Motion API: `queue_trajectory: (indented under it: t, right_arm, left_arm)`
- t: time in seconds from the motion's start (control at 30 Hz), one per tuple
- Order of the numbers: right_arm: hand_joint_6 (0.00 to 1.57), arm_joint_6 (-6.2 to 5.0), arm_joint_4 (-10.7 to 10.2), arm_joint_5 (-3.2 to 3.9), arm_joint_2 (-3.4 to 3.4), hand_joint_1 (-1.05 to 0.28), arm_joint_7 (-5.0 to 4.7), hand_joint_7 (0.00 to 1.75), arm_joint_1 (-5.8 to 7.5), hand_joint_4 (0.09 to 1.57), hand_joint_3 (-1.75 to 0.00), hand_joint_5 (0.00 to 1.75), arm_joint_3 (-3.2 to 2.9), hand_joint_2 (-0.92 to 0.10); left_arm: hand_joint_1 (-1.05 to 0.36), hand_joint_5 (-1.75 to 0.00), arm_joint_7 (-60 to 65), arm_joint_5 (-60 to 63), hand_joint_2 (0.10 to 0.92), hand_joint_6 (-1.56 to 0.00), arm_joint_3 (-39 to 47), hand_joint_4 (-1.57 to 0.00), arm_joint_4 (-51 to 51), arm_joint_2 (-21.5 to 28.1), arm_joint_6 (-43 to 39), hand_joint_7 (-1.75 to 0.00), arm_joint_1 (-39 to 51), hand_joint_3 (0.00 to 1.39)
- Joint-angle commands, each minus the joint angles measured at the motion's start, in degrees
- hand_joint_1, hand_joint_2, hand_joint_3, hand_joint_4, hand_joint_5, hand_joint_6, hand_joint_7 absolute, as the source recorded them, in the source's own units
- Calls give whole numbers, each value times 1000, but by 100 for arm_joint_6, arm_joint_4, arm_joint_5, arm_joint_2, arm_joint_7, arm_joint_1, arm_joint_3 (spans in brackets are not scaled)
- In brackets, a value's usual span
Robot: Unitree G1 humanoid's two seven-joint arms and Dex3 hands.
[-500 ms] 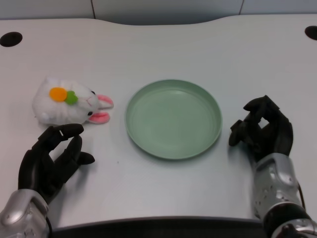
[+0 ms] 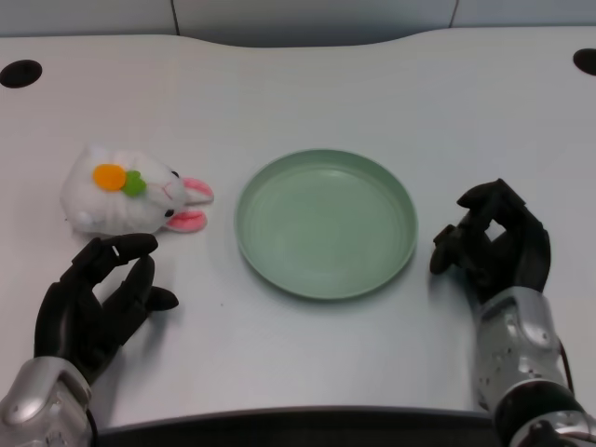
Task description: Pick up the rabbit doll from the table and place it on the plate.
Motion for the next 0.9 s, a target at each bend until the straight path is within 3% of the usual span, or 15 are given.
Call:
queue_trajectory:
  t: [0.03, 0.17, 0.37, 0.43, 0.5, 0.67, 0.8, 0.83, 0.9]
  right_arm:
    - [1138, 7, -65, -29, 53, -1048, -9, 1746, 0, 1572, -1298, 1485, 32, -614]
    - [1134, 0, -50, -45, 43, -1048, 2, 1746, 6, 1571, -1299, 1479, 59, -615]
    - [1108, -84, -31, -64, 38, -1048, 98, 1746, 37, 1565, -1272, 1459, 64, -602]
    - [1121, -17, -91, -91, 52, -1048, 30, 1746, 41, 1569, -1272, 1470, 88, -617]
    - [1129, 20, -114, -95, 60, -1048, -8, 1746, 39, 1571, -1278, 1482, 93, -622]
    - [1132, -25, -165, -151, 82, -1048, -36, 1746, 75, 1562, -1296, 1503, 136, -634]
    - [1152, 129, -250, -182, 92, -1048, -155, 1746, 71, 1564, -1343, 1530, 162, -607]
    - [1153, 128, -265, -160, 103, -1048, -145, 1746, 78, 1564, -1346, 1532, 152, -605]
    - [1148, 68, -247, -126, 111, -1048, -69, 1746, 93, 1557, -1341, 1526, 130, -597]
  left_arm:
    - [-365, -1745, -18, -57, 921, -291, 35, -423, -65, 12, 81, -1207, 79, 526]
    - [-383, -1746, -242, -239, 921, -304, 29, -419, -511, 51, 119, -1202, 176, 485]
    - [-447, -1745, -873, -214, 921, -298, 61, -387, -949, 300, -779, -1198, 27, 407]
    - [-481, -1731, -960, -99, 921, -300, 35, -396, -1195, 493, -952, -1180, -52, 386]
    - [-472, -1683, -960, 4, 921, -329, 11, -432, -1418, 654, -992, -1115, -133, 357]
    - [-437, -1536, -845, 759, 921, -344, -191, -438, -1681, 1207, -1204, -1020, -454, 280]
    - [-491, -1384, -865, 1338, 921, -318, -366, -426, -1533, 1616, -1467, -945, -709, 202]
    - [-494, -1376, -881, 1547, 921, -318, -439, -426, -1564, 1789, -1402, -940, -788, 199]
    - [-525, -1163, -1018, 2057, 916, -294, -650, -304, -1608, 2248, -1265, -743, -1039, 76]
